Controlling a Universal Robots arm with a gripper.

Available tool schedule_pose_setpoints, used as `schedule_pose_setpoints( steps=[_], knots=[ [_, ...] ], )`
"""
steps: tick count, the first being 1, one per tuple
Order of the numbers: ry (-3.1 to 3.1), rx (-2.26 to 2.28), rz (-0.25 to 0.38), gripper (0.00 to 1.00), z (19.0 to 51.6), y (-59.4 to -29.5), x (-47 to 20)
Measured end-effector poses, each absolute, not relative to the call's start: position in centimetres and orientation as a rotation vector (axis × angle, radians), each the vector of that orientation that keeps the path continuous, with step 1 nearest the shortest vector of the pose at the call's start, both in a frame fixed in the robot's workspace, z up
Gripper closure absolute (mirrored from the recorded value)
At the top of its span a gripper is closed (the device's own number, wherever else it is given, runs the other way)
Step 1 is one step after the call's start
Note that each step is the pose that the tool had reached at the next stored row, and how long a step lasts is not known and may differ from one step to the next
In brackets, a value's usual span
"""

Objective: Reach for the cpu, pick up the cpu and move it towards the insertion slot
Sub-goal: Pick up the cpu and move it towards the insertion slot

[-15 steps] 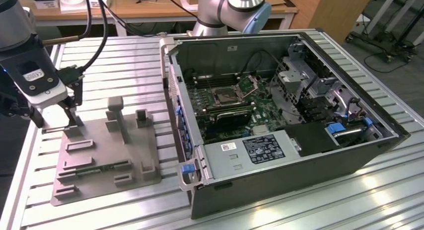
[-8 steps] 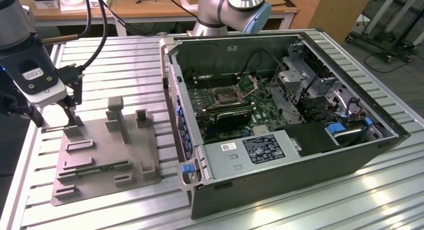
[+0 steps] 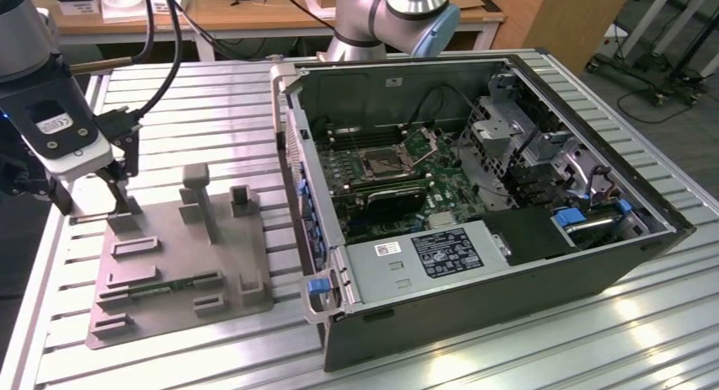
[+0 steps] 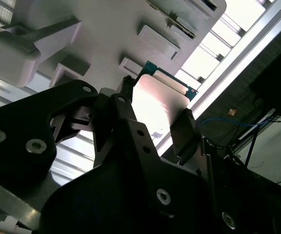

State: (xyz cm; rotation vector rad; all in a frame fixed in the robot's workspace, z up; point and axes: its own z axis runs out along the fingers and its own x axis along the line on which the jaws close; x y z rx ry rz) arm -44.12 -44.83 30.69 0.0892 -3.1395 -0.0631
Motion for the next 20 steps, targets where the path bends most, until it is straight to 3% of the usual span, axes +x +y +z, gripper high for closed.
schedule_pose_setpoints(
  steps=[20],
  knots=[
    [-3.14, 0.089, -0.063, 0.45, 31.37, -44.83, -44.11]
  ],
)
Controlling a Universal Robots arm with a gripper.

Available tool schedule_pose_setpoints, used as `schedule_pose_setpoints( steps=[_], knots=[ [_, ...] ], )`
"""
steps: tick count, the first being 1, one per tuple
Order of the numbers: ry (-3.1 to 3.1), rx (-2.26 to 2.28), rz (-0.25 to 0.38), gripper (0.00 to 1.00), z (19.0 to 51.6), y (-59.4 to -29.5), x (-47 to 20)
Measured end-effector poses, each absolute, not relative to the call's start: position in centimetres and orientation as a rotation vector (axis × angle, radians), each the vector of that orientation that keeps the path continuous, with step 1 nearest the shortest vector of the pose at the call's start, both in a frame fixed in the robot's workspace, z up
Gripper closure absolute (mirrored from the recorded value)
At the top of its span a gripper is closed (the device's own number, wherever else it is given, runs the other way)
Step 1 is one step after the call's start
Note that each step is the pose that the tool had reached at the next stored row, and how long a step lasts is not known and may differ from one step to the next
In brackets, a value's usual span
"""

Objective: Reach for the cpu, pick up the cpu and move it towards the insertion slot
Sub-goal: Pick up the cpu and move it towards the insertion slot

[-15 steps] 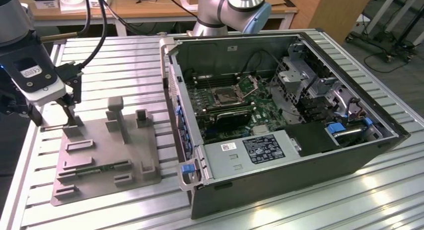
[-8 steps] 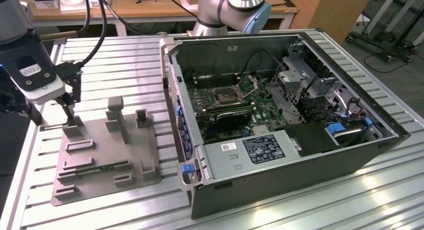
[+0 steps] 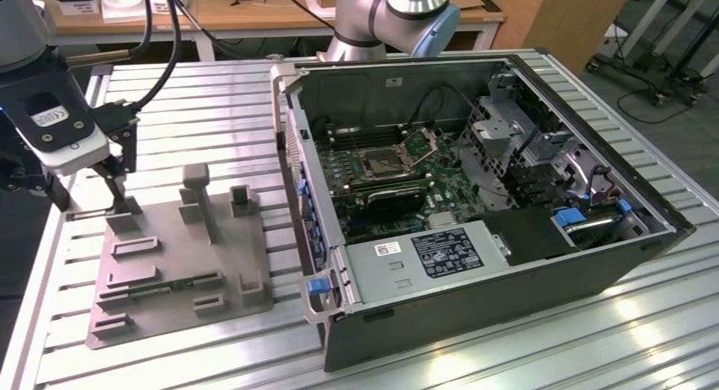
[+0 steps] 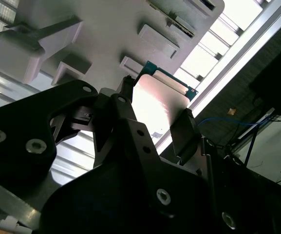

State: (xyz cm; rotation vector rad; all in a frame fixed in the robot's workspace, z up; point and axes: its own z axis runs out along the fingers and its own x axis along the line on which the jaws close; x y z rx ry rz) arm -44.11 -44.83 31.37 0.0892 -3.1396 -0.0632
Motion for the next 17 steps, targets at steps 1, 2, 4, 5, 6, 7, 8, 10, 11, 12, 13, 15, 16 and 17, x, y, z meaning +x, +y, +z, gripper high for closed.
schedule_pose_setpoints(
  steps=[1, 2, 4, 5, 6, 7, 8, 10, 11, 12, 13, 15, 16, 17],
  knots=[
    [-3.139, 0.089, -0.063, 0.45, 31.41, -44.84, -44.11],
    [-3.139, 0.089, -0.063, 0.45, 31.44, -44.83, -44.12],
    [-3.139, 0.089, -0.063, 0.45, 31.52, -44.84, -44.12],
    [-3.139, 0.089, -0.063, 0.45, 31.56, -44.84, -44.12],
    [-3.139, 0.089, -0.063, 0.45, 31.61, -44.84, -44.11],
    [-3.14, 0.089, -0.063, 0.45, 31.65, -44.84, -44.11],
    [-3.14, 0.089, -0.063, 0.45, 31.7, -44.83, -44.11],
    [-3.139, 0.089, -0.063, 0.45, 31.8, -44.83, -44.11],
    [-3.139, 0.089, -0.063, 0.45, 31.86, -44.83, -44.1],
    [-3.139, 0.089, -0.063, 0.45, 31.93, -44.83, -44.1],
    [-3.139, 0.089, -0.063, 0.45, 32.01, -44.83, -44.1],
    [-3.139, 0.089, -0.063, 0.45, 32.13, -44.84, -44.09],
    [-3.139, 0.089, -0.063, 0.45, 32.19, -44.83, -44.09],
    [-3.139, 0.089, -0.063, 0.45, 32.25, -44.84, -44.09]
  ],
)
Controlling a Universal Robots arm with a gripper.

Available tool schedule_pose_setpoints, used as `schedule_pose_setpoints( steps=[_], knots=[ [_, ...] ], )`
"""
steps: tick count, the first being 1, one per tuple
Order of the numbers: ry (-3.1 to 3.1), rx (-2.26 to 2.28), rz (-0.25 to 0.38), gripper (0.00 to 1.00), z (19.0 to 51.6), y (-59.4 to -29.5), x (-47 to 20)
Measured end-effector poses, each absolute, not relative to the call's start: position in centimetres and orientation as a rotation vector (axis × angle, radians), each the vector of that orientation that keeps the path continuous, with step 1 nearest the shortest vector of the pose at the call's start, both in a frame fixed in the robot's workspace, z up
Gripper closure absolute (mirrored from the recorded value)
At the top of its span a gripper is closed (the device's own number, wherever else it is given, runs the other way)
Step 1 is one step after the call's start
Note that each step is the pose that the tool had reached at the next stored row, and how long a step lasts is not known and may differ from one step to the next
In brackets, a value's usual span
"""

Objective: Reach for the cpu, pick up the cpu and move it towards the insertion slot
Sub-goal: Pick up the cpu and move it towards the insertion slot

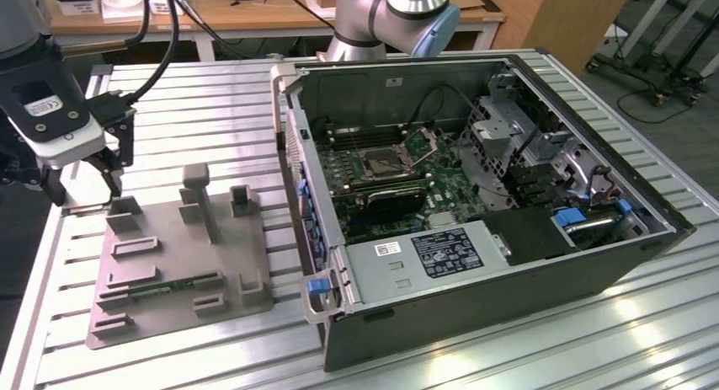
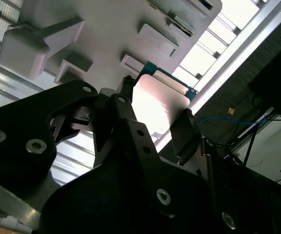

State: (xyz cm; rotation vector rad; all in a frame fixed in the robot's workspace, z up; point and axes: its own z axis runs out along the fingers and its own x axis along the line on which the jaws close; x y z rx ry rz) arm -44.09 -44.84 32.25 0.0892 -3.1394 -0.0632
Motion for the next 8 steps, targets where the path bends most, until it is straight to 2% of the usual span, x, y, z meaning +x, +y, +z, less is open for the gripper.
schedule_pose_setpoints(
  steps=[8],
  knots=[
    [-3.14, 0.089, -0.063, 0.45, 32.5, -44.83, -44.09]
  ],
)
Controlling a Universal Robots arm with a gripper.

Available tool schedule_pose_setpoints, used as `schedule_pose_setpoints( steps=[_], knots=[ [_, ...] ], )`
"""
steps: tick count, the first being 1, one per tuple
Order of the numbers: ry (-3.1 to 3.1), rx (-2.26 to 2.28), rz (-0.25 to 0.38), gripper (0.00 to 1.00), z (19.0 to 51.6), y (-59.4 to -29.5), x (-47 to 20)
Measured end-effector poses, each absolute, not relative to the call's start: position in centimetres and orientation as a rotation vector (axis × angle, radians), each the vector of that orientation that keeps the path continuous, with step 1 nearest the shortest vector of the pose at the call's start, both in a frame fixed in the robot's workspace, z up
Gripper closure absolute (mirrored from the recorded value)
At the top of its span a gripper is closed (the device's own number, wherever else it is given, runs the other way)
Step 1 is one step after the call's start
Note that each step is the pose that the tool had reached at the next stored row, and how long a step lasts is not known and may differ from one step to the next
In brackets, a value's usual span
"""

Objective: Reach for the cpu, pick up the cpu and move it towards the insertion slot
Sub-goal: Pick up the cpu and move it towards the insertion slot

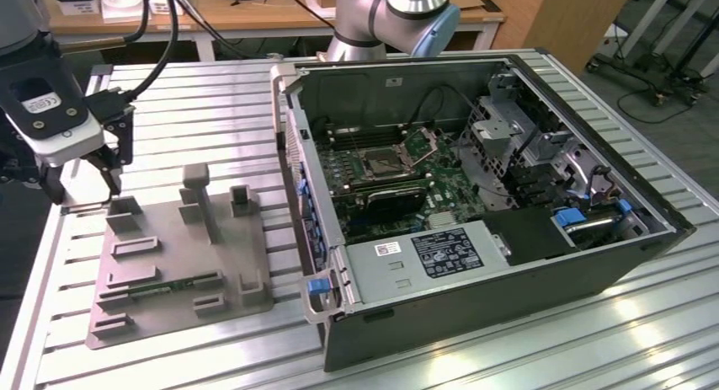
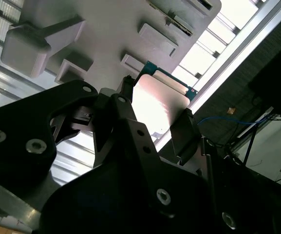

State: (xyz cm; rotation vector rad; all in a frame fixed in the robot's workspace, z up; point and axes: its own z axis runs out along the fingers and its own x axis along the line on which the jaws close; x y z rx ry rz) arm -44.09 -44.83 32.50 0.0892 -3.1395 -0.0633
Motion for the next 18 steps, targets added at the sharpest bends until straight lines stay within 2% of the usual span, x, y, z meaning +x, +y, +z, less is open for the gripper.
schedule_pose_setpoints(
  steps=[18],
  knots=[
    [-3.139, 0.089, -0.063, 0.45, 33.5, -44.8, -44.1]
  ],
)
